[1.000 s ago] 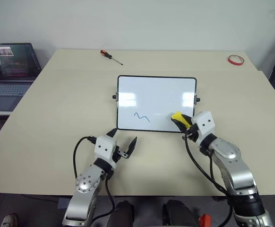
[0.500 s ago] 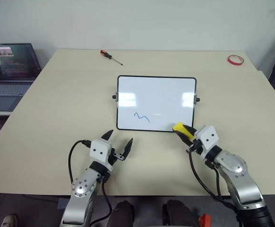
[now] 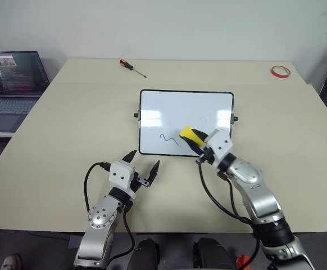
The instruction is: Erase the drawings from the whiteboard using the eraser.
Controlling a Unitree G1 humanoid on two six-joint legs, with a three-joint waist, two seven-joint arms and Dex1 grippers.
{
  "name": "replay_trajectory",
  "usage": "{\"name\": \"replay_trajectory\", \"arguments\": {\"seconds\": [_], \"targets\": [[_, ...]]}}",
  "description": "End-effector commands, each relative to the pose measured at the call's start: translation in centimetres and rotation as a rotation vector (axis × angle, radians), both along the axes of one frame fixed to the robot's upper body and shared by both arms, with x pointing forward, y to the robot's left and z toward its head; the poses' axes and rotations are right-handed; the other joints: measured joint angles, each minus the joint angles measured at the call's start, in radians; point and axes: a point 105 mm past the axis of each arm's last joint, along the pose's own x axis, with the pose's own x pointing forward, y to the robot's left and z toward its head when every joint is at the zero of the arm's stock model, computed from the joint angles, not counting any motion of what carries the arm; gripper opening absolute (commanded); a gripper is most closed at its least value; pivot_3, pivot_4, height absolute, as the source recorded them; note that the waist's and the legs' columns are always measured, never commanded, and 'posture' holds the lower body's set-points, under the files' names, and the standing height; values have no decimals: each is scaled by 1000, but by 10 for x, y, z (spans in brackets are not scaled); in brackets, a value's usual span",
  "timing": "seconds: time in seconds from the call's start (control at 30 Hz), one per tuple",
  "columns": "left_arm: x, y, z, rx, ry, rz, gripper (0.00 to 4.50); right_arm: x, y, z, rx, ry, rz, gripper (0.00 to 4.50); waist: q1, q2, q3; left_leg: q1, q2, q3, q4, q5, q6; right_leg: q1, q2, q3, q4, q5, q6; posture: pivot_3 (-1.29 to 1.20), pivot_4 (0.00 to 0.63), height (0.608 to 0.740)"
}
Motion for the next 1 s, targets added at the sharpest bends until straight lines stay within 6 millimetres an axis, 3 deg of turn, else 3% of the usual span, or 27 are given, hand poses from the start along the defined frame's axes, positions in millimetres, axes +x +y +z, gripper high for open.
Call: {"name": "replay_trajectory", "arguments": {"seconds": [0.03, 0.37, 0.67, 0.8, 1.0], "targets": [[0, -4, 16, -6, -54, -19, 4500, 11, 29, 11, -9, -99, 58, 1073, -1, 0, 0, 0, 0, 0, 0, 0, 0, 0, 0, 0, 0, 0, 0, 0, 150, 740], [-3, -5, 22, -8, -60, -4, 4500, 44, 48, 22, -2, -242, 5, 1073, -2, 0, 0, -2, 0, 2, 0, 0, 0, -5, 0, 1, 2, 0, 0, 0, 150, 740], [-5, -3, 25, -11, -65, 19, 4500, 50, 51, -26, -157, -141, 15, 1073, -3, 0, -1, -2, 1, 3, 0, 0, 0, -5, 0, 2, 4, 0, 0, 0, 150, 740], [-6, -1, 25, -12, -65, 27, 4500, 23, 61, -66, -249, -18, 161, 1073, -3, -1, -2, 0, 1, 3, 1, 0, 0, -5, 0, 2, 7, 0, 0, 0, 150, 740], [-3, -1, 24, -13, -64, 31, 4500, 16, 57, -72, -246, 40, 186, 1073, -3, -1, -2, 3, 1, 4, 2, 0, 0, -3, 0, 2, 11, 0, 0, 0, 150, 740]]}}
